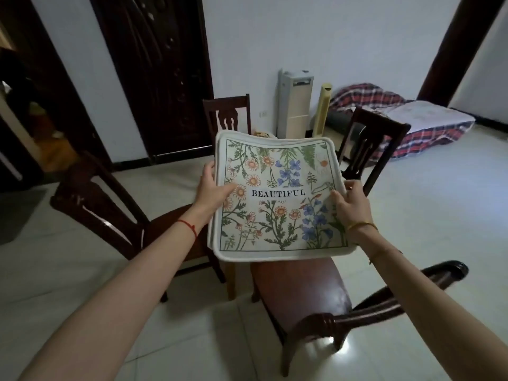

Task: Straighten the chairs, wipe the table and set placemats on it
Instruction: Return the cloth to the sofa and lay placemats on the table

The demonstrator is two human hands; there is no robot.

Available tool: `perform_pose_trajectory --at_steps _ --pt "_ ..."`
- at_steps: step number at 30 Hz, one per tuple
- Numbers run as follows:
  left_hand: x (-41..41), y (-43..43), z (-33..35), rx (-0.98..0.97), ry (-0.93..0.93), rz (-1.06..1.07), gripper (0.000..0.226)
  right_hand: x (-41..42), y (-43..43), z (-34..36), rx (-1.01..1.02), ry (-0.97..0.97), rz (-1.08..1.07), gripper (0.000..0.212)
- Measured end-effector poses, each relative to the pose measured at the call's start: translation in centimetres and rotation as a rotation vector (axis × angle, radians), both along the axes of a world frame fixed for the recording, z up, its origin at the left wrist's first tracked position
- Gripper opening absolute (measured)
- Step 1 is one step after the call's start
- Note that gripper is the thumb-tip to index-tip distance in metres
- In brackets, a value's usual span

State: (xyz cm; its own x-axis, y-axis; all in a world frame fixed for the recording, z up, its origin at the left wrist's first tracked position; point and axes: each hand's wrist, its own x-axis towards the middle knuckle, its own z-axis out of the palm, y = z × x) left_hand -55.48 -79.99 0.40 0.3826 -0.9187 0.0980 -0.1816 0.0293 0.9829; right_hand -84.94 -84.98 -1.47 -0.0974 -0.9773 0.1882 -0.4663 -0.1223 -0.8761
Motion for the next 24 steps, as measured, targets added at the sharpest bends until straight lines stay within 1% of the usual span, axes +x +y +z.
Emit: perform_pose_trajectory --at_steps 2,3,6,8,10,17,24 --pt "2.0 -4.1 -1.4 0.006 -0.053 0.056 0.080 2.9 -5.0 -0.8 0.018 0.060 0.012 0.024" --pt "2.9 -6.1 -2.0 -0.007 -0.079 0.089 0.081 4.3 -7.3 -1.0 0.029 0.090 0.020 0.023" --pt "5.8 -12.5 -3.2 -0.011 -0.153 0.159 0.072 8.1 -13.9 -1.5 0.039 0.141 0.031 0.021" --pt "7.6 -16.7 -4.0 0.027 -0.192 0.197 0.063 10.2 -18.1 -2.2 0.051 0.175 0.030 0.021" --pt "9.2 -20.8 -4.8 0.066 -0.218 0.231 0.059 11.9 -22.4 -2.8 0.069 0.200 0.030 0.020" --pt "14.8 -35.1 -8.6 0.135 -0.191 0.268 0.056 17.7 -36.4 -5.3 0.095 0.286 0.030 0.023" --pt "21.3 -50.3 -13.7 0.213 -0.141 0.282 0.035 24.2 -51.0 -9.9 0.143 0.327 0.008 0.026"
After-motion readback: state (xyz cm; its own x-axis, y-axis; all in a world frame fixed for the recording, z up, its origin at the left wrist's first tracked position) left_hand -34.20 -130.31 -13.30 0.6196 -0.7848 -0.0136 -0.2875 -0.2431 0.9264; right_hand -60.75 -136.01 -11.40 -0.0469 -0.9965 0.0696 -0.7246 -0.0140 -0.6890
